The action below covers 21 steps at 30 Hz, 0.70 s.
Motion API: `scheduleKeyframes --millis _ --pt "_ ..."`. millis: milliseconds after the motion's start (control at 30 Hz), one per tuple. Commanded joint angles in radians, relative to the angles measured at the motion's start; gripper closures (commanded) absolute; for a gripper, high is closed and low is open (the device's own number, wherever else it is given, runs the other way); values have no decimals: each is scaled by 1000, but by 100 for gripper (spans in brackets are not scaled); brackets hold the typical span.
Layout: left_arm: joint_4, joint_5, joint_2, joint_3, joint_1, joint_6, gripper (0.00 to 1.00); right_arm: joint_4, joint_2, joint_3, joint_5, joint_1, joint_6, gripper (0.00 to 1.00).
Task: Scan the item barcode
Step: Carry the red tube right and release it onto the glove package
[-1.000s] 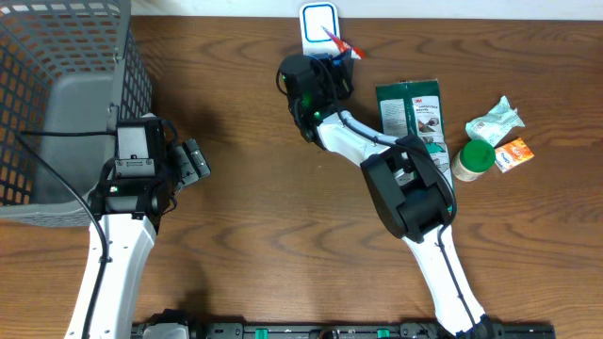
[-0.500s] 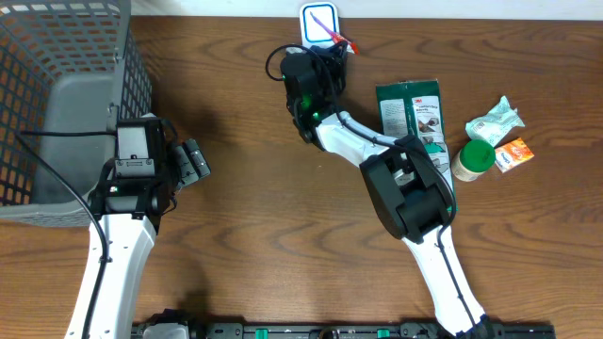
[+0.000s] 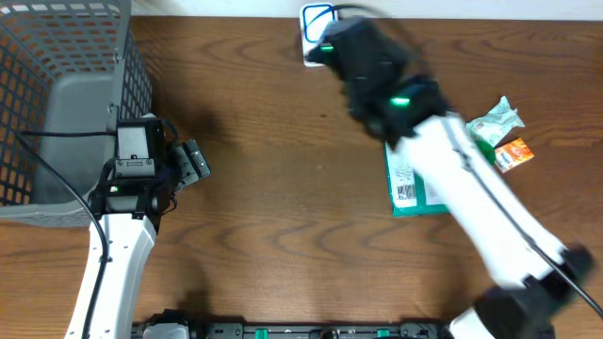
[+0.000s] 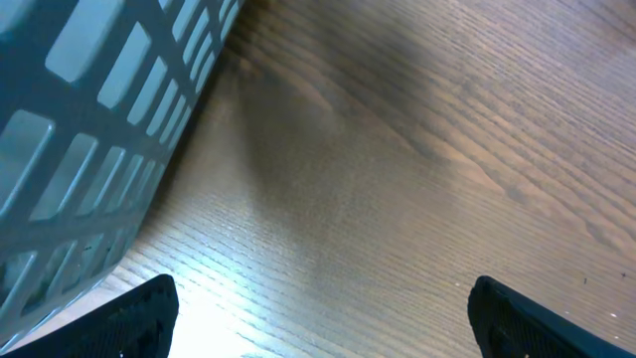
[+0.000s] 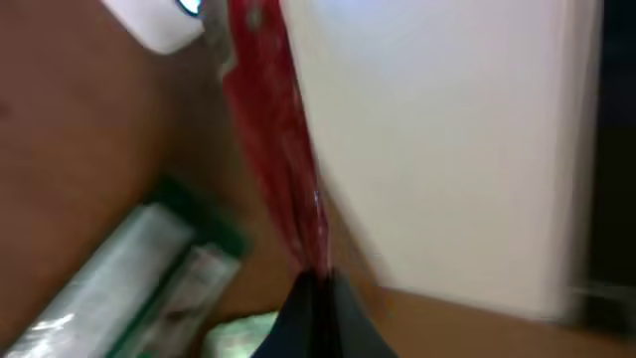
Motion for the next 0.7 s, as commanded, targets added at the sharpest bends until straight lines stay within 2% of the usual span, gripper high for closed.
scheduleKeyframes --millis 0,67,167,367,400,467,500,533,667 --pt "-4 -12 3 -6 6 -13 7 -229 -104 -6 -459 -139 486 99" --pt "-4 -12 3 -6 6 -13 7 -373 -113 -9 -531 -226 621 99" --pt "-4 -12 3 -6 6 -13 7 -436 -103 -59 -542 -322 719 99" --pt "-4 -12 3 -6 6 -13 6 -275 -103 -284 -602 -425 757 99" --pt "-4 -12 3 -6 6 -13 6 -252 -103 -319 -611 -428 757 91" --pt "-4 -12 3 -6 6 -13 7 -254 -103 -325 -611 -428 744 65" --pt "-4 -12 3 -6 6 -13 7 -254 -103 -325 -611 -427 742 39" --pt "-4 -12 3 -6 6 -13 7 -253 -103 -324 -611 -427 742 3" --pt "-4 -12 3 -6 6 -13 7 -251 -103 -324 -611 -427 743 1"
